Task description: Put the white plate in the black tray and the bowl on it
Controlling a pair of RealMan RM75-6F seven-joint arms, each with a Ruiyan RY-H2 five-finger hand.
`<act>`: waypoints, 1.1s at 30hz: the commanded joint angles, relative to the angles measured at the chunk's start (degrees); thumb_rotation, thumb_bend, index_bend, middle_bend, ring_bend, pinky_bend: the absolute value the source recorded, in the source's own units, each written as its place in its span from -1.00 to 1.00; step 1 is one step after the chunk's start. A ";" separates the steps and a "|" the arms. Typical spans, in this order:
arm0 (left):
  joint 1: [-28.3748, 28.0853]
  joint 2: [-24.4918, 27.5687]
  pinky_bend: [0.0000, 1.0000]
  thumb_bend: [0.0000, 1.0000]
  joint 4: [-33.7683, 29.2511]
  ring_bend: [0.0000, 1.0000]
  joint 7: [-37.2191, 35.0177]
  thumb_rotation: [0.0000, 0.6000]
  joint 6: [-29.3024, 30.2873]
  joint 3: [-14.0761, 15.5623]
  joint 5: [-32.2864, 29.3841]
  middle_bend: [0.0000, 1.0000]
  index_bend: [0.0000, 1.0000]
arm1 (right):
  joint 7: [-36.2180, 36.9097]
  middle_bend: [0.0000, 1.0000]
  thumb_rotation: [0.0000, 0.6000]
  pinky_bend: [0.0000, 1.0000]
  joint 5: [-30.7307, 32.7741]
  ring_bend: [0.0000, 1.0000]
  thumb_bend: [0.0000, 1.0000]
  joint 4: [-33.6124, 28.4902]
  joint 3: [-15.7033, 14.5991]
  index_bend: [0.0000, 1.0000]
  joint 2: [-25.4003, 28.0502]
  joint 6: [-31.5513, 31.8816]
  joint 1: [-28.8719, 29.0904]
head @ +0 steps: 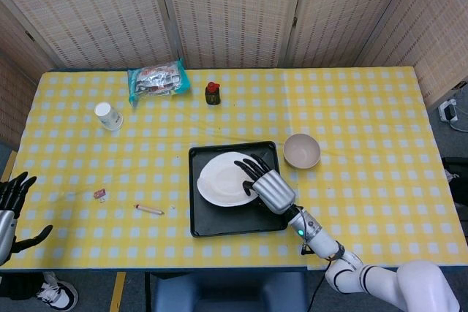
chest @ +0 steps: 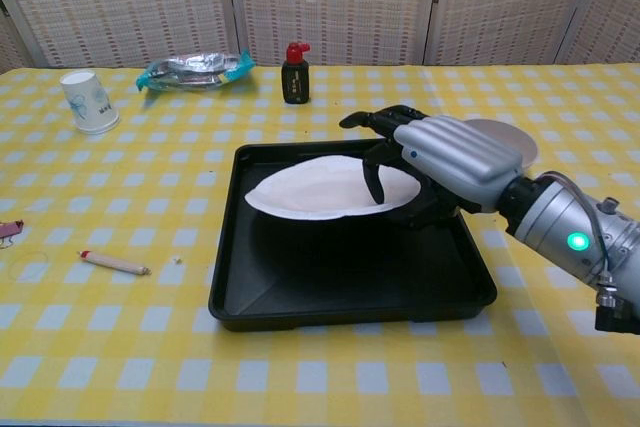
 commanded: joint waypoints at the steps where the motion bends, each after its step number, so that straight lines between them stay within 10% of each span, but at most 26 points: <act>1: 0.01 0.03 -0.90 -0.52 0.02 -0.88 -0.18 1.00 0.09 -0.04 0.09 -0.96 -1.00 | -0.18 -0.88 1.00 -1.00 0.96 -0.87 0.02 1.18 -0.15 0.30 -0.93 -1.24 0.72; 8: 0.22 -0.54 -0.92 -0.52 0.97 -0.88 -0.59 1.00 1.33 -0.40 0.61 -0.98 -1.00 | -3.40 -1.00 1.00 -1.00 3.20 -1.00 -0.02 -2.72 0.04 -0.80 0.86 -2.65 0.74; 33: 0.17 -0.41 -0.97 -0.54 1.10 -0.87 0.94 1.00 1.22 -0.13 1.18 -1.00 -1.00 | -36.29 -1.00 1.00 -1.00 26.96 -1.00 -0.43 -37.18 0.76 -1.00 22.10 -21.60 4.48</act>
